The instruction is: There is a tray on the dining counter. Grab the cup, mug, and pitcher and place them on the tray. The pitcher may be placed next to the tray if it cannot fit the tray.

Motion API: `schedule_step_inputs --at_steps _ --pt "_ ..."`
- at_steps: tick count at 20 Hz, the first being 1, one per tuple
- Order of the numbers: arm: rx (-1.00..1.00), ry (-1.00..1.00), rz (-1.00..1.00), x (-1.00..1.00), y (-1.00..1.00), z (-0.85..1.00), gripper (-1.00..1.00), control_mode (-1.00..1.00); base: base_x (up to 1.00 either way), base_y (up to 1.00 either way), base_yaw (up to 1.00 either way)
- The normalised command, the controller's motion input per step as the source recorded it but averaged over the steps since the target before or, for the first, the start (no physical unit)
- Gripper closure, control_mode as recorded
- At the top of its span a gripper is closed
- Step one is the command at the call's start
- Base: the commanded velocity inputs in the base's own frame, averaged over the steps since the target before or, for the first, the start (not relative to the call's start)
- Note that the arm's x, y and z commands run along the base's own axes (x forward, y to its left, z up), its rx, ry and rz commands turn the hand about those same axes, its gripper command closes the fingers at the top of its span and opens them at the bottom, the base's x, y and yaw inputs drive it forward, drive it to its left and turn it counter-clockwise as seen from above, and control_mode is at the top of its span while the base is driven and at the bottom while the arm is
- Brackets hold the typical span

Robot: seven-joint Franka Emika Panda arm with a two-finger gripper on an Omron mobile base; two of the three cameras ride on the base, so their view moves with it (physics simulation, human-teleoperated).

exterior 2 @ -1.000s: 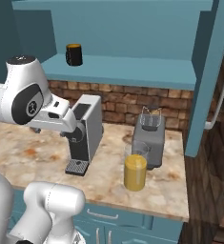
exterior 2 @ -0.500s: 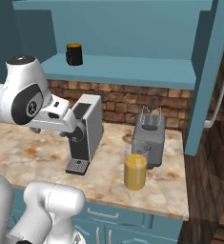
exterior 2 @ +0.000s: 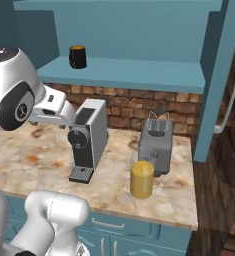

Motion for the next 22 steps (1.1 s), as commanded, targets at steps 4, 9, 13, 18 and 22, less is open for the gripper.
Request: schedule_step_inputs --at_steps 4,9,13,18,22 --pt "0.00 -0.21 0.00 0.04 0.13 0.51 -1.00 -1.00 0.00 0.00 0.00" --pt "0.00 -0.02 0.00 0.44 0.08 0.35 -1.00 -1.00 0.00 0.00 0.00" --pt "0.00 -0.12 0.01 0.34 0.00 0.27 -1.00 -1.00 0.00 0.00 0.00" --pt "0.00 -0.13 0.02 0.24 0.05 0.07 -1.00 -1.00 0.00 0.00 0.00" --pt "0.00 -0.05 0.05 0.22 0.11 0.00 -1.00 -1.00 0.00 0.00 0.00"
